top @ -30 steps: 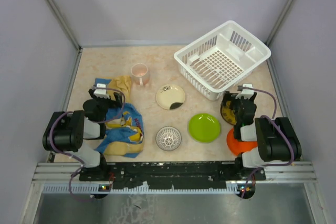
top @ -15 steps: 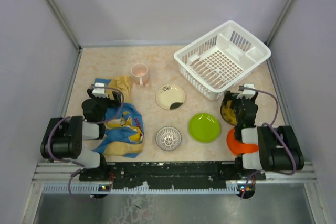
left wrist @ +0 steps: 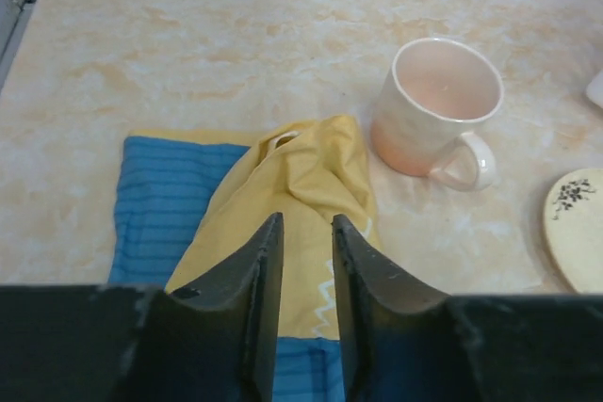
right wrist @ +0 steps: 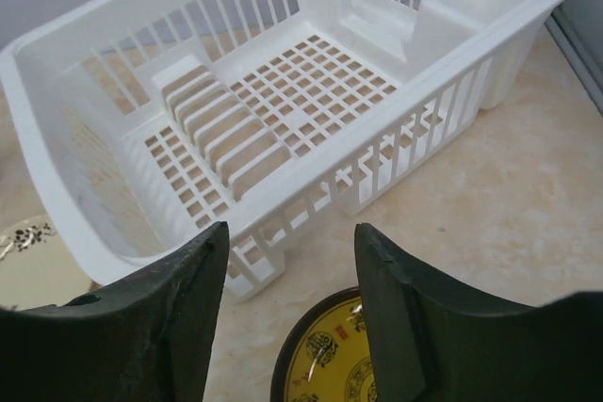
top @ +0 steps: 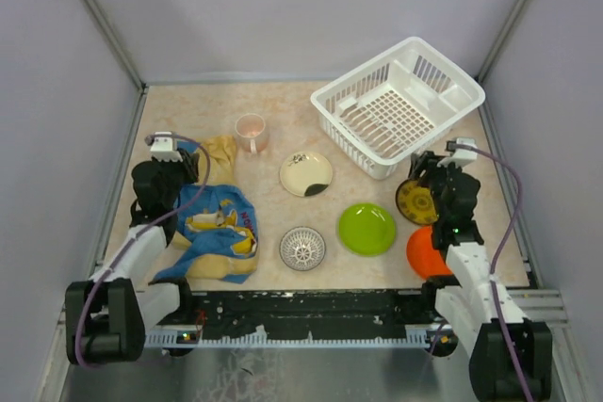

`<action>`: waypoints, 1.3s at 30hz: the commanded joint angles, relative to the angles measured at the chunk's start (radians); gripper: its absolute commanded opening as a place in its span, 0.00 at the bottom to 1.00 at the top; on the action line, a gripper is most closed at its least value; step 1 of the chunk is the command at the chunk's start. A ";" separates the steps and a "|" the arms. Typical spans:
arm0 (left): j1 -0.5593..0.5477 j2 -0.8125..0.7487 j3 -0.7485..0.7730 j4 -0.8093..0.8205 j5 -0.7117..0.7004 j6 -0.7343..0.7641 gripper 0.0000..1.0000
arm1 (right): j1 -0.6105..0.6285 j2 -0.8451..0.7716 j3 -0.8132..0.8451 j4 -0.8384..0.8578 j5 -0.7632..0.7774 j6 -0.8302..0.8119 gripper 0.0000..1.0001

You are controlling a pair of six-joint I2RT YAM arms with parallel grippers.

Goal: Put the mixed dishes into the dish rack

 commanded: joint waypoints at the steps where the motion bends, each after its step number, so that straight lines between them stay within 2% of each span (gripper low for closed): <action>1: -0.013 -0.037 0.159 -0.424 0.141 -0.135 0.22 | 0.007 -0.060 0.138 -0.202 -0.034 0.021 0.53; 3: -0.058 -0.030 0.238 -0.565 0.159 -0.161 0.04 | 0.013 -0.065 0.173 -0.255 -0.012 0.016 0.50; 4: -0.090 -0.032 0.272 -0.649 0.132 -0.177 0.00 | 0.023 -0.071 0.186 -0.272 0.009 0.013 0.49; 6: -0.167 -0.042 0.328 -0.793 0.021 -0.226 0.00 | 0.034 -0.081 0.204 -0.300 0.028 0.025 0.45; 8: -0.222 -0.038 0.396 -0.982 -0.078 -0.310 0.00 | 0.038 -0.080 0.223 -0.317 0.022 0.041 0.36; 10: -0.236 -0.015 0.467 -1.175 -0.065 -0.382 0.00 | 0.039 -0.066 0.240 -0.313 -0.007 0.049 0.19; 11: -0.240 -0.003 0.489 -1.264 -0.039 -0.413 0.00 | 0.039 -0.053 0.254 -0.314 -0.023 0.048 0.04; 12: -0.242 0.000 0.498 -1.331 -0.008 -0.446 0.00 | 0.038 -0.032 0.281 -0.327 -0.035 0.051 0.00; 17: -0.244 -0.108 0.436 -1.520 0.088 -0.620 0.00 | 0.039 0.005 0.337 -0.348 -0.063 0.051 0.00; 23: -0.264 -0.177 0.338 -1.674 0.130 -0.667 0.00 | 0.039 -0.006 0.327 -0.308 -0.057 0.053 0.00; 27: -0.338 -0.194 0.341 -1.702 0.115 -0.695 0.00 | 0.039 0.003 0.314 -0.284 -0.067 0.065 0.00; 39: -0.362 0.072 0.341 -1.576 0.001 -0.693 0.00 | 0.039 0.016 0.302 -0.229 -0.080 0.039 0.00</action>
